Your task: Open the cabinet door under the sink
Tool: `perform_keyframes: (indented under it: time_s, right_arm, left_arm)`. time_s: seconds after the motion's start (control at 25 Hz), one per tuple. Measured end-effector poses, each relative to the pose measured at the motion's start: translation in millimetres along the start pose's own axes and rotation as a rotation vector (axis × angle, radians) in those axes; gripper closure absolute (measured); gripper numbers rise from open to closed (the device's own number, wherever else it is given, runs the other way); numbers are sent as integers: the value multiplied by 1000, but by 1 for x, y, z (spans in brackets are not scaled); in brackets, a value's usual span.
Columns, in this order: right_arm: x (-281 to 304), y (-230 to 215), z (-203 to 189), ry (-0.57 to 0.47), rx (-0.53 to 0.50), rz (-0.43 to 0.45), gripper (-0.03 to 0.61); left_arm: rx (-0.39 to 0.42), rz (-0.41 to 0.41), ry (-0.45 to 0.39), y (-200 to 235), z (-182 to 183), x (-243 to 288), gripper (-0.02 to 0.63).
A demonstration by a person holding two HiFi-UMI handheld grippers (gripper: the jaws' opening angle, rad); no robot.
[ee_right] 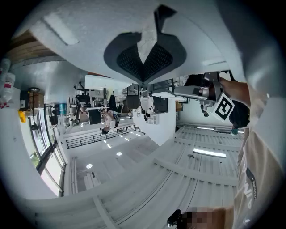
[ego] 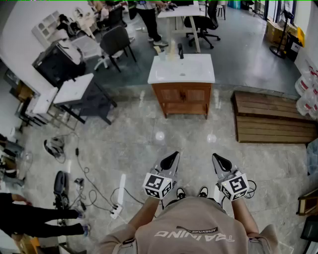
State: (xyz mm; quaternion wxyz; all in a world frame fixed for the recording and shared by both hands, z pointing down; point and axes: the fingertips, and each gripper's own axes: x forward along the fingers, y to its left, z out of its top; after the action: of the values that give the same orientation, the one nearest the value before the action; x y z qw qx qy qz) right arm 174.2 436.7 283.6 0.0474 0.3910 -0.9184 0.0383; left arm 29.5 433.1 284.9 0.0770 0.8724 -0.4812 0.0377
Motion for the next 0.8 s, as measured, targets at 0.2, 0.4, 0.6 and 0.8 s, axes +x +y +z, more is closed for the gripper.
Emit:
perform_keyframes:
  time_s: [0.2, 0.4, 0.6, 0.8]
  right_arm:
    - [5, -5, 7, -13, -10, 7, 577]
    - [11, -9, 18, -18, -20, 1, 577]
    - [20, -1, 13, 13, -30, 20, 577]
    - [32, 4, 6, 43, -28, 28, 577]
  left_arm:
    - [24, -8, 0, 2, 1, 5, 595]
    - [33, -10, -25, 6, 16, 9, 595]
    - [7, -27, -7, 7, 9, 10, 595]
    - [-37, -17, 13, 20, -5, 7, 595]
